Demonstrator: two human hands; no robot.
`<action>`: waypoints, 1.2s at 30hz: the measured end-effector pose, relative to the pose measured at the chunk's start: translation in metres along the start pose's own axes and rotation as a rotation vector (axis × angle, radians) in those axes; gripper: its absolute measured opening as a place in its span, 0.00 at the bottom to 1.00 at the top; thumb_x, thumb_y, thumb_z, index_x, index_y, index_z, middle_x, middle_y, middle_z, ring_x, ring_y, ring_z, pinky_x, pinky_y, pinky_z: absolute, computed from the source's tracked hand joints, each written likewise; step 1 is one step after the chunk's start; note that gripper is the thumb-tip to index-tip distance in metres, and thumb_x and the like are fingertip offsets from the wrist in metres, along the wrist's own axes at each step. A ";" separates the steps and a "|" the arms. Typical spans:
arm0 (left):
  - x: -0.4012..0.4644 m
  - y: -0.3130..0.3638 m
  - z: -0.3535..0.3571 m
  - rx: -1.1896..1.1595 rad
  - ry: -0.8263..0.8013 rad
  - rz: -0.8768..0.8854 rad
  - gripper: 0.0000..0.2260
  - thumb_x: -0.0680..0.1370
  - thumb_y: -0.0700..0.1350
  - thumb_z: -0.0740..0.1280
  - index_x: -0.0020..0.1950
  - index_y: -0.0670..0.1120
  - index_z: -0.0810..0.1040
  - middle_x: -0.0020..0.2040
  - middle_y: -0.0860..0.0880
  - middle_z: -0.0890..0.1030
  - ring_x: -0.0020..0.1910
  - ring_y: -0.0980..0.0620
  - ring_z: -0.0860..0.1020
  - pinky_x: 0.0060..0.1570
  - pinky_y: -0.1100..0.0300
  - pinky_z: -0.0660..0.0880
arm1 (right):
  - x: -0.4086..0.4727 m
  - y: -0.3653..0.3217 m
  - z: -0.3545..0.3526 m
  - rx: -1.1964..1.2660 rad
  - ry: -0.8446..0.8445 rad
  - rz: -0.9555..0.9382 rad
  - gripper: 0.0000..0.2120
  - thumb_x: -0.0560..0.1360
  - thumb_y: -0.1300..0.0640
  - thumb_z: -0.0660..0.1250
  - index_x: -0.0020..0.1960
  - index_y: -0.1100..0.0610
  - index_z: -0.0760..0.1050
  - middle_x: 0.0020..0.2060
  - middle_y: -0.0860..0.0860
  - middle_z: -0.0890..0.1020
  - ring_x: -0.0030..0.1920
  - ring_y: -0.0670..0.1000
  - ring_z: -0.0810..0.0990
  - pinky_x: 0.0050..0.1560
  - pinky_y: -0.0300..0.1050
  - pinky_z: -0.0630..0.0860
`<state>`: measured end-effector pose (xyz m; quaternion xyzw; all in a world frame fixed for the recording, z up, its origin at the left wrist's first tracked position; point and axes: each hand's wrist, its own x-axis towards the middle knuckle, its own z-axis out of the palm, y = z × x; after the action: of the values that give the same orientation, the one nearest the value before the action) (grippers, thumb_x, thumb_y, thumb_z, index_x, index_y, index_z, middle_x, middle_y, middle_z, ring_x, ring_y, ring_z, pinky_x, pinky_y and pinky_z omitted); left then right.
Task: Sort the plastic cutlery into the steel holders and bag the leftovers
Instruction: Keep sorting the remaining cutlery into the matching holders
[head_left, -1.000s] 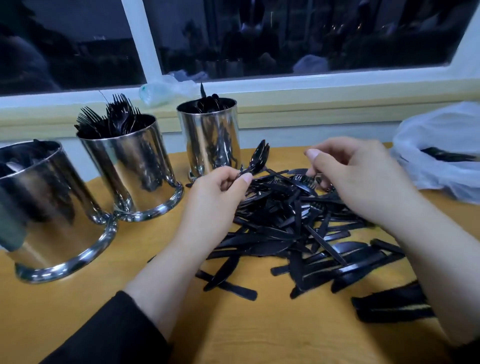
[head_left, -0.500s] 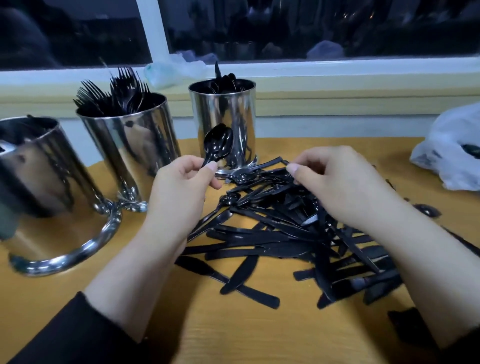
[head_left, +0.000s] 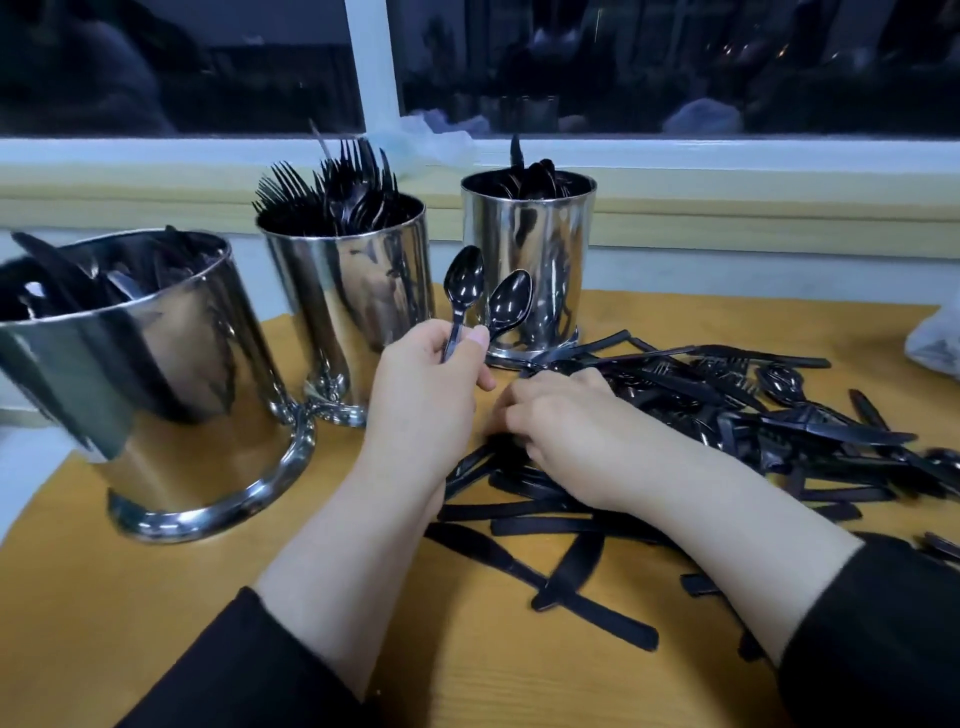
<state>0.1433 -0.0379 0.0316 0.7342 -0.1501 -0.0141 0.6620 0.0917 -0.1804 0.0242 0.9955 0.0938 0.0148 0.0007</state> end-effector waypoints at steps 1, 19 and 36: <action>0.001 0.000 -0.001 -0.011 0.002 0.001 0.16 0.83 0.52 0.65 0.38 0.45 0.76 0.36 0.42 0.73 0.33 0.47 0.65 0.37 0.49 0.62 | -0.001 -0.001 0.003 0.003 0.044 -0.015 0.20 0.77 0.66 0.64 0.60 0.44 0.77 0.51 0.45 0.72 0.55 0.50 0.68 0.59 0.54 0.65; -0.001 0.009 -0.002 0.190 -0.097 0.061 0.16 0.85 0.52 0.60 0.50 0.43 0.80 0.36 0.50 0.77 0.35 0.52 0.74 0.40 0.53 0.73 | -0.035 0.027 0.001 0.213 0.506 0.030 0.11 0.82 0.60 0.64 0.60 0.50 0.81 0.49 0.44 0.75 0.54 0.48 0.70 0.57 0.51 0.70; -0.007 0.002 0.009 0.247 -0.302 -0.072 0.12 0.86 0.52 0.58 0.52 0.49 0.79 0.30 0.55 0.78 0.27 0.55 0.68 0.32 0.57 0.64 | -0.038 0.032 -0.006 0.935 0.742 0.472 0.03 0.78 0.51 0.71 0.51 0.48 0.80 0.35 0.48 0.83 0.33 0.46 0.82 0.36 0.33 0.75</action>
<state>0.1343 -0.0451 0.0309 0.8043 -0.2220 -0.1293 0.5359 0.0604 -0.2187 0.0296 0.8134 -0.1372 0.3155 -0.4690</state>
